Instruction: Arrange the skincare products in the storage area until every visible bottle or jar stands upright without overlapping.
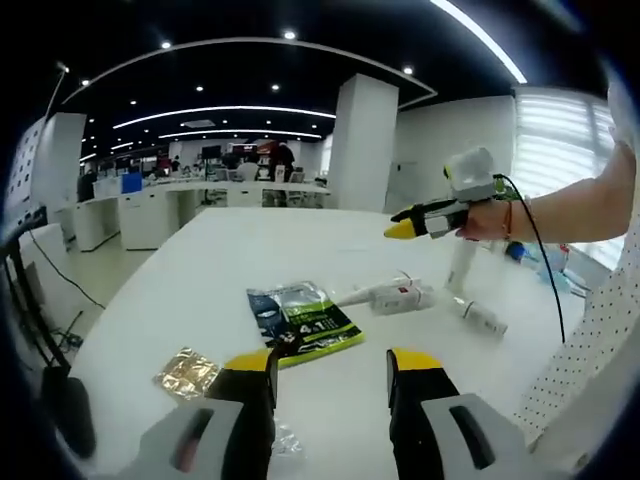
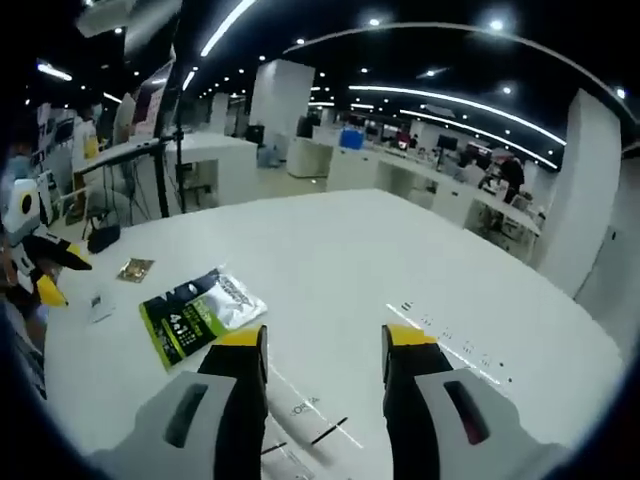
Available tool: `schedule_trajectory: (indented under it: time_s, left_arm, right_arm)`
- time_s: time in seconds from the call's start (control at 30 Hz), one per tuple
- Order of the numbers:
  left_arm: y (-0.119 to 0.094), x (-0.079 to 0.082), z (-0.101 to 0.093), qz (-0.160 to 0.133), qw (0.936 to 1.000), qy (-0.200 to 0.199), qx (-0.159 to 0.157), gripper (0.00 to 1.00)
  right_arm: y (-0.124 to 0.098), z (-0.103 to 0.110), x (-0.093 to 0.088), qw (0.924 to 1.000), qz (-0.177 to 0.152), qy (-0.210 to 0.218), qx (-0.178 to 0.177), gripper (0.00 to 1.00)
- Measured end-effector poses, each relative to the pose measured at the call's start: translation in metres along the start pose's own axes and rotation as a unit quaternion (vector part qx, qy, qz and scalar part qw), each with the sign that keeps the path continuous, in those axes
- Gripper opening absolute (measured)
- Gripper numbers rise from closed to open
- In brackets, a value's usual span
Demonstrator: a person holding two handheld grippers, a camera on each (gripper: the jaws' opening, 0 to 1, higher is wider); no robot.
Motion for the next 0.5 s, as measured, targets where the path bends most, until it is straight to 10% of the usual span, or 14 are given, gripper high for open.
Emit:
schedule_trajectory:
  time_s: [0.5]
  left_arm:
    - [0.015, -0.004, -0.009, 0.008, 0.9994, -0.030, -0.018, 0.43]
  right_arm:
    - [0.010, 0.004, -0.042, 0.9744, 0.175, -0.098, 0.101, 0.42]
Point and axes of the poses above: the point that each gripper's makers call its tool centre point, and the gripper's own axes: y roughly forward along the fingers, z roughly to its left, x roughly out of its top, the point moved 2 cm from there along -y, roughly backward along the fingers, and after that the axes turned 3 degrees about z, right-handed, at the moved point
